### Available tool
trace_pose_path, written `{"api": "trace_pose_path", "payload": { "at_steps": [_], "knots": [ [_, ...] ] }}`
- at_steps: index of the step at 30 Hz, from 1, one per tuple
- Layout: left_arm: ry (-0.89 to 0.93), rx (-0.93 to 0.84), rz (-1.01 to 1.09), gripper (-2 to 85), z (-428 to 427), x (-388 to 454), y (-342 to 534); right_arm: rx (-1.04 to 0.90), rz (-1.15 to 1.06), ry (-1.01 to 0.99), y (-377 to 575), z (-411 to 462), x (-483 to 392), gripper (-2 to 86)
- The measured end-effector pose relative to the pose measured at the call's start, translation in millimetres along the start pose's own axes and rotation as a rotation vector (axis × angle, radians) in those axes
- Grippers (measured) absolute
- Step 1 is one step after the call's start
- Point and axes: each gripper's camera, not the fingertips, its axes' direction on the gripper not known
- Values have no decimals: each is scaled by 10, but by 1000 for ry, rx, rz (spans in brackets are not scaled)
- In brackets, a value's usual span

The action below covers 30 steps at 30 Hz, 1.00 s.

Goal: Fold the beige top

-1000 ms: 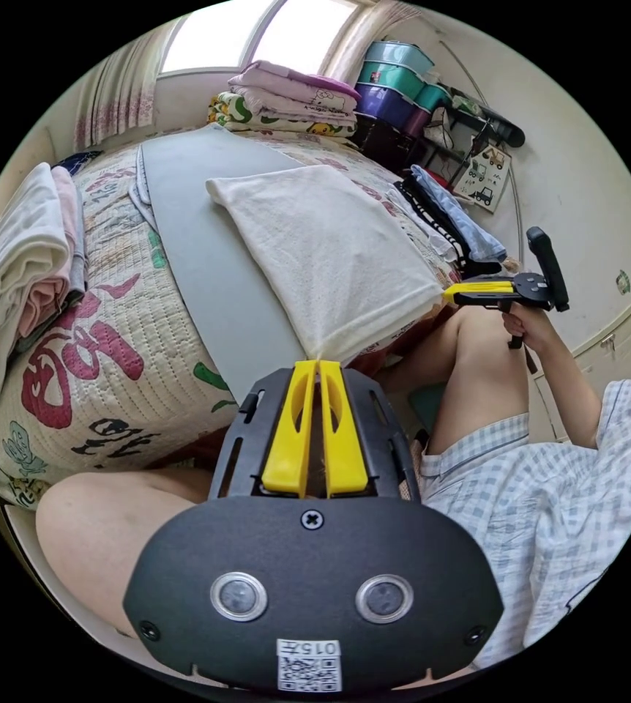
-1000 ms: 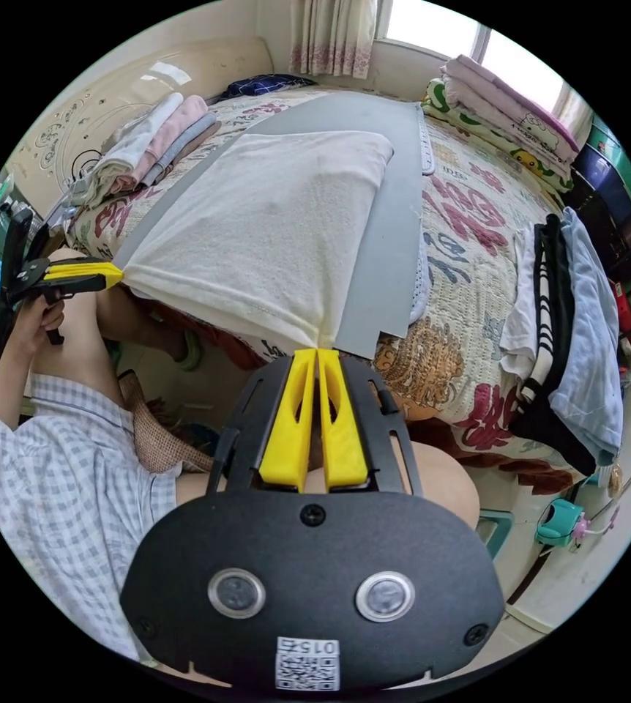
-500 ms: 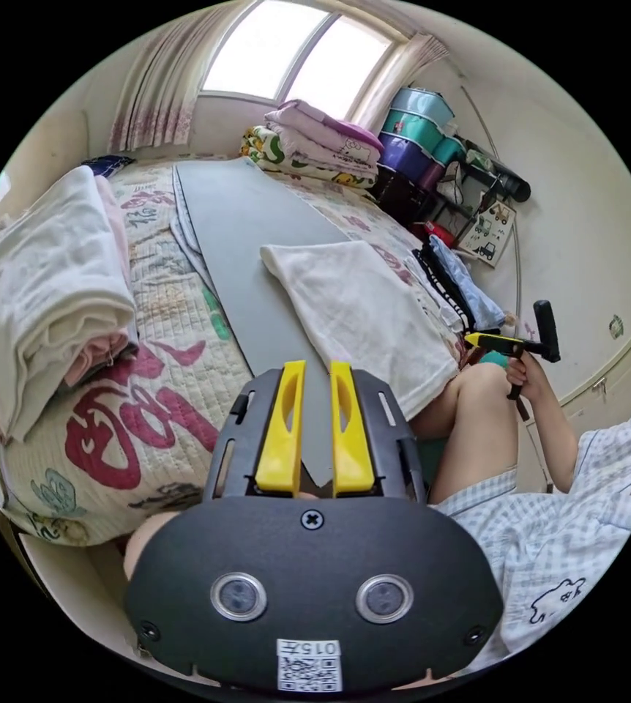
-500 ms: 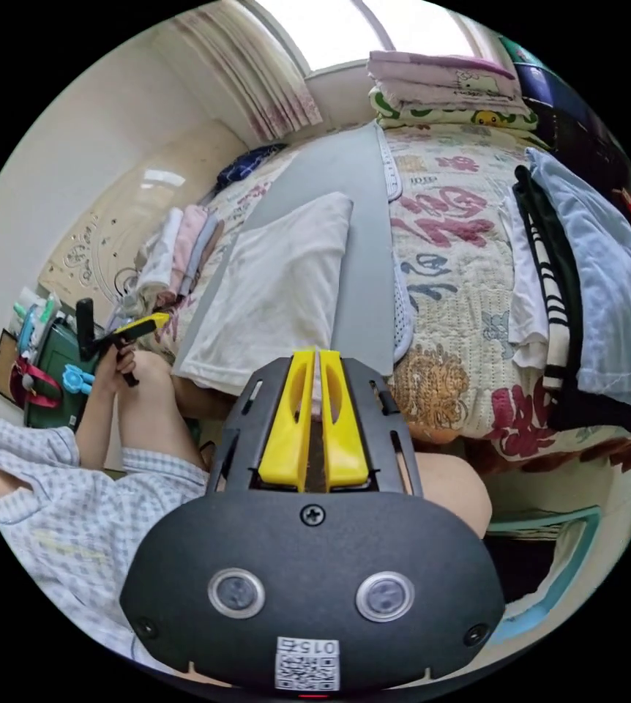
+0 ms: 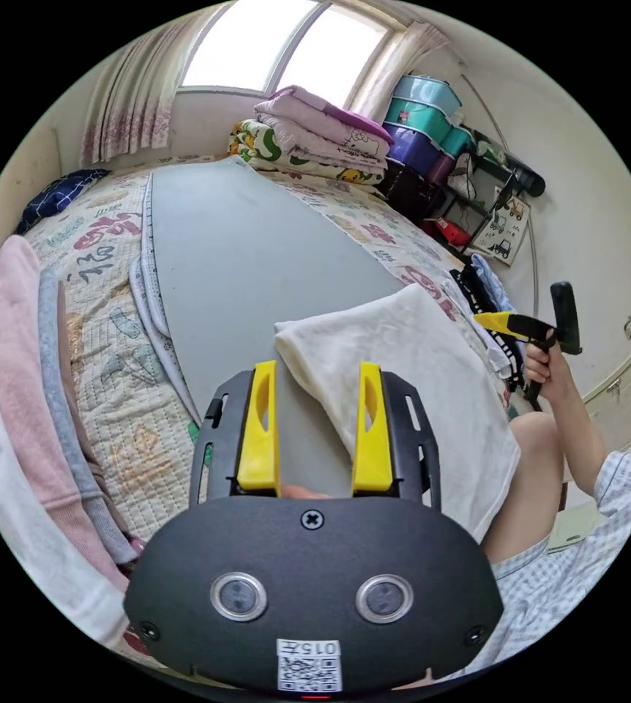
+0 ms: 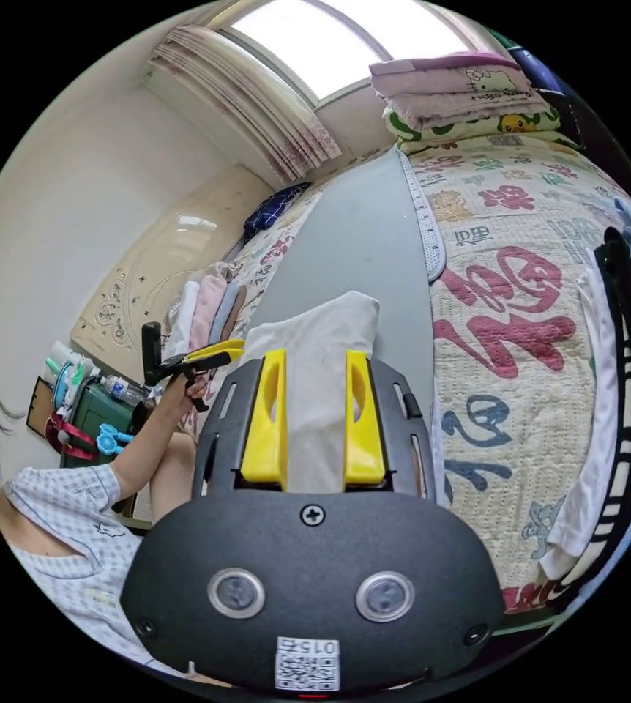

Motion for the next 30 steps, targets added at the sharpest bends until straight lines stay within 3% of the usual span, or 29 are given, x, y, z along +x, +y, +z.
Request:
{"api": "trace_pose_path", "payload": {
  "at_steps": [3, 11, 16, 30],
  "knots": [
    [-15, -32, -10, 178, 202, -159, -132, -15, 35, 24, -300, 140, 75, 145],
    [240, 27, -140, 169, 470, -620, -271, -60, 55, 15, -722, 438, 102, 162],
    [251, 20, -135, 163, 526, -727, -340, -127, 55, -17, -923, 648, 104, 152],
    [479, 3, -271, 67, 766, -1133, -319, -107, -5, 29, -862, 1000, 82, 109]
  ]
}}
